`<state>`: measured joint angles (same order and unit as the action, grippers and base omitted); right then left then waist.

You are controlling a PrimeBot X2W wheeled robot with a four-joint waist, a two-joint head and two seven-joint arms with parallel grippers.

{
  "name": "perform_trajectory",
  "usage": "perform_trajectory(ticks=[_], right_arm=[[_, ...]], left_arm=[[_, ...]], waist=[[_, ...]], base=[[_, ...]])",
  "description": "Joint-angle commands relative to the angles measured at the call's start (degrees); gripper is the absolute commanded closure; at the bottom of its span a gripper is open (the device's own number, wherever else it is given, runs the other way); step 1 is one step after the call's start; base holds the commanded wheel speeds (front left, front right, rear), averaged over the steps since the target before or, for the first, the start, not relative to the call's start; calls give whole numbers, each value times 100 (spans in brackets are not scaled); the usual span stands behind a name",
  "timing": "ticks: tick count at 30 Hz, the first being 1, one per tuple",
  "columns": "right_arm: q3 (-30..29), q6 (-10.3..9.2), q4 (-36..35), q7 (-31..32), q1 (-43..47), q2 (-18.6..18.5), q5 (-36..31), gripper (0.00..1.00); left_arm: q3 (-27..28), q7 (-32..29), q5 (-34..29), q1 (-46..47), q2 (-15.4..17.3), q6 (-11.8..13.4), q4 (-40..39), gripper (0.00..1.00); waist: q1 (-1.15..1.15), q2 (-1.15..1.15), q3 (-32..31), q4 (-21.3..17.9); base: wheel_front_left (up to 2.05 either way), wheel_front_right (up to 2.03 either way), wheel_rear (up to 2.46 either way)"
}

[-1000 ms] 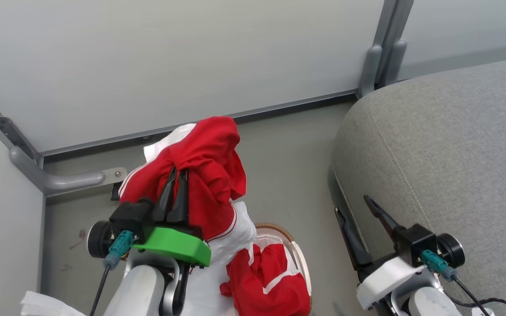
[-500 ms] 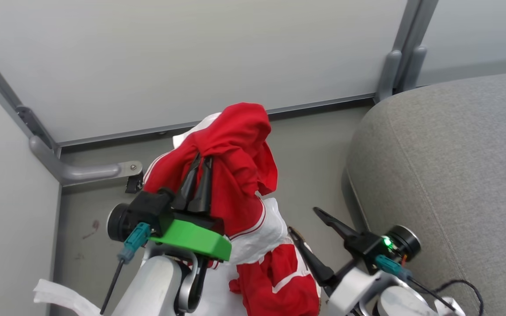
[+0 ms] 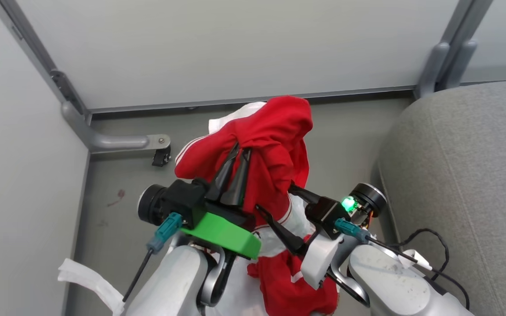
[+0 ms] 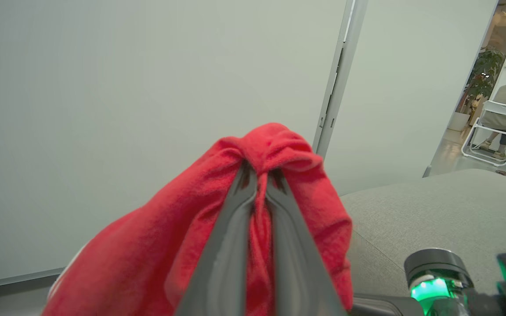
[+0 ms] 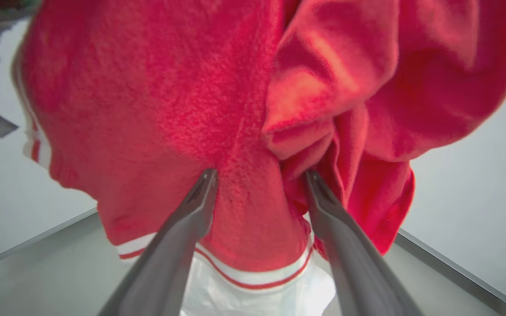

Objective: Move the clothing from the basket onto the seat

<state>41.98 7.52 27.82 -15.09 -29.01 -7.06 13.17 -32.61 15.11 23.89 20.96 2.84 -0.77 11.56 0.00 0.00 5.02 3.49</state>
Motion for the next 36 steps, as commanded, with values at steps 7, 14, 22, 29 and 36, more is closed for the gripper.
perform_trajectory(ticks=[7,14,22,29,36], right_arm=[[74,-6,724,-11,-226,137,91,0],[-60,-6,922,-11,-136,219,116,100],[-131,-6,1114,-5,159,198,163,100],[-150,-6,1241,-4,413,137,248,100],[-391,-6,1213,1,645,88,246,100]], left_arm=[[-385,7,154,242,10,19,-94,100],[-548,7,217,315,11,90,-106,100],[-459,7,227,379,10,167,-34,100],[-386,21,214,330,9,193,-1,100],[-289,28,152,260,9,183,77,100]], waist=[[0,0,217,449],[0,0,308,623],[0,0,342,596],[0,0,309,484],[0,0,257,327]], base=[[0,0,0],[0,0,0],[0,0,0],[0,0,0],[0,0,0]])
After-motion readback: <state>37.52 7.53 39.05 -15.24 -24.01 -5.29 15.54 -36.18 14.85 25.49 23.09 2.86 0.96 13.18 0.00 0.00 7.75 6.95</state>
